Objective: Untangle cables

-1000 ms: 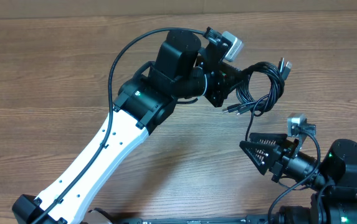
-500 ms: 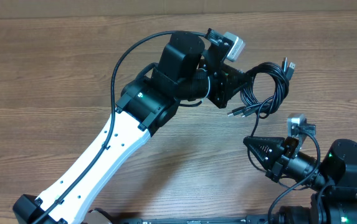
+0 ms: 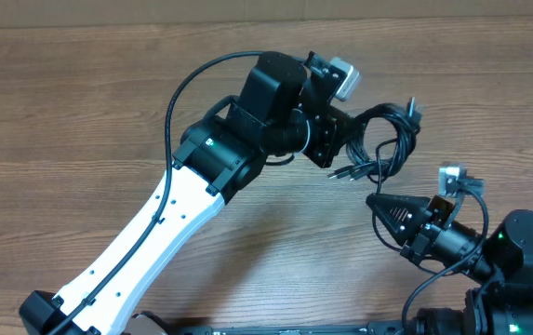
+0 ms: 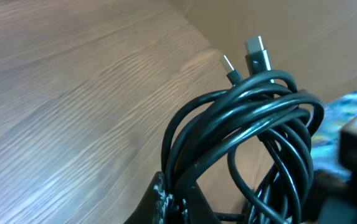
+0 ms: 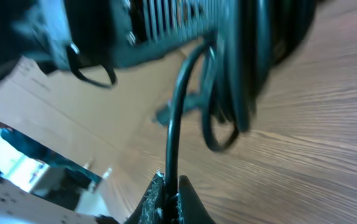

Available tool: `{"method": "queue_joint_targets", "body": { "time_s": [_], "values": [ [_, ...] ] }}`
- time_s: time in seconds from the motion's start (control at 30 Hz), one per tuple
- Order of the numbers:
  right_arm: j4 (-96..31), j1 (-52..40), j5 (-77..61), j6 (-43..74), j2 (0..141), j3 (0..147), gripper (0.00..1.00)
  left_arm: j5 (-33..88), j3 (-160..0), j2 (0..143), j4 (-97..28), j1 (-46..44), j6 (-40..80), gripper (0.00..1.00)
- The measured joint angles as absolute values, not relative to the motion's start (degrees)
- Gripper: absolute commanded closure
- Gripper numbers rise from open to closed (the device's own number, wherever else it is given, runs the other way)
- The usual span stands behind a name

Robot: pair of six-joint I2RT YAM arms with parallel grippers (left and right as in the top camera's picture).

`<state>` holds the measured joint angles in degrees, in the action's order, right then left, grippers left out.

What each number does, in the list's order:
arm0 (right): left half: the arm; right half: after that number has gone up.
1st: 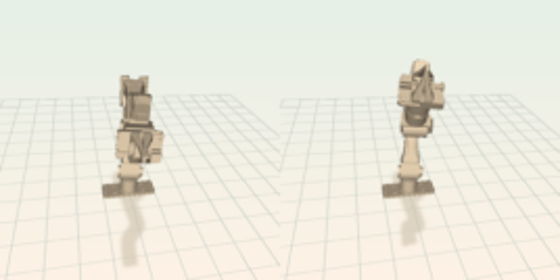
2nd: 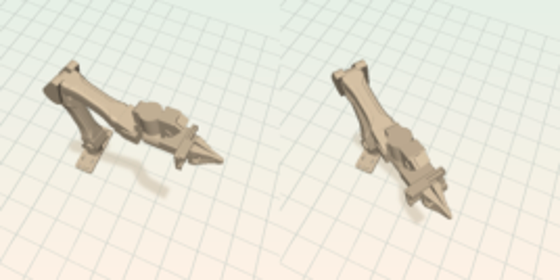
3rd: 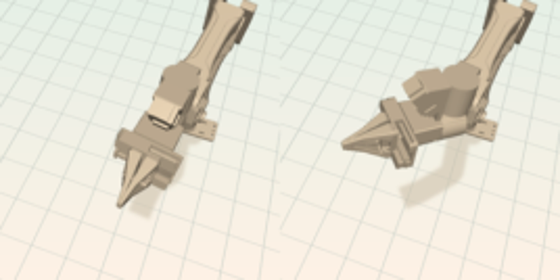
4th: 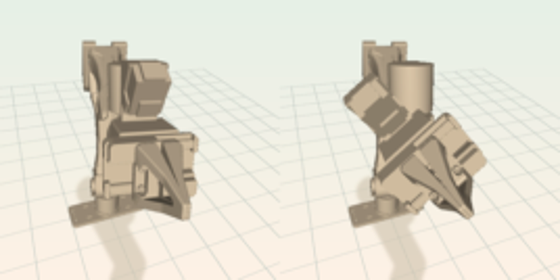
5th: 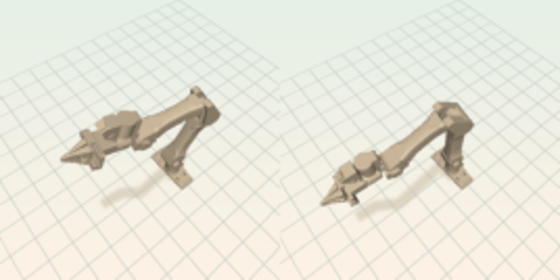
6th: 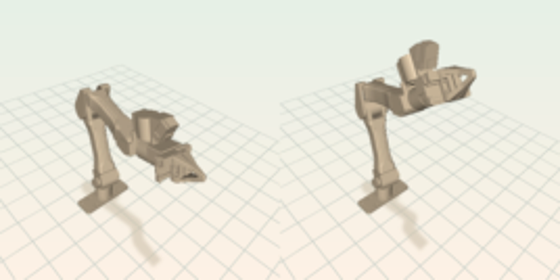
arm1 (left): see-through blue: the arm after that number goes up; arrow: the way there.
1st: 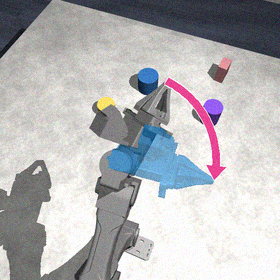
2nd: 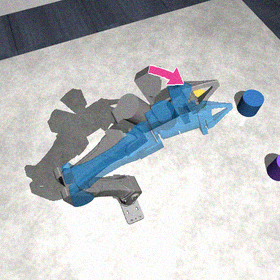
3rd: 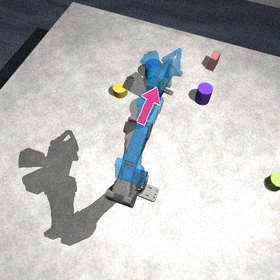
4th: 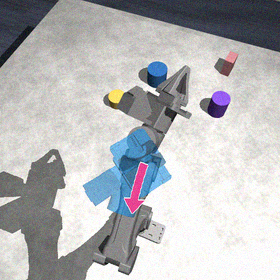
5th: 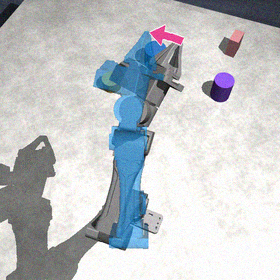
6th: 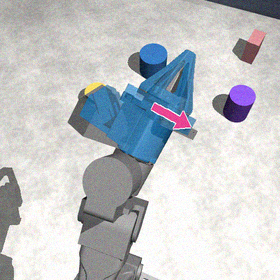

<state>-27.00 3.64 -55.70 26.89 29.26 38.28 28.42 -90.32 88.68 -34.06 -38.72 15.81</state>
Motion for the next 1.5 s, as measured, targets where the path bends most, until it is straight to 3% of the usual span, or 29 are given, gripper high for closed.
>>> {"method": "queue_joint_targets", "body": {
  "time_s": [0.33,0.73,0.77,0.9,0.97,1.33,1.5],
  "values": [
    [-25.65,3.64,-51.75,39.07,29.26,38.28,0.96,25.76,-90.32,88.68,-36.29,-43.09,6.90,0.96],
    [-30.63,3.62,-44.91,45.32,29.26,38.28,0.96,14.92,-90.32,88.68,-41.25,-47.27,3.84,0.96],
    [-30.68,3.62,-44.47,45.52,29.26,38.28,0.90,14.52,-90.32,88.68,-41.25,-47.27,3.81,0.96],
    [-30.55,3.60,-43.27,46.52,29.26,38.30,0.42,13.41,-90.32,88.68,-41.67,-47.27,2.96,0.96],
    [-30.39,3.60,-43.13,46.54,29.26,38.33,0.28,13.21,-90.24,88.71,-41.78,-47.27,2.72,0.96],
    [-30.50,3.60,-42.96,46.72,29.26,38.37,0.20,13.19,-90.13,88.71,-42.63,-47.20,1.45,0.96],
    [-30.72,3.60,-41.19,46.92,29.26,38.37,0.02,13.82,-90.13,88.71,-44.69,-46.04,1.52,0.96]
  ]
}}
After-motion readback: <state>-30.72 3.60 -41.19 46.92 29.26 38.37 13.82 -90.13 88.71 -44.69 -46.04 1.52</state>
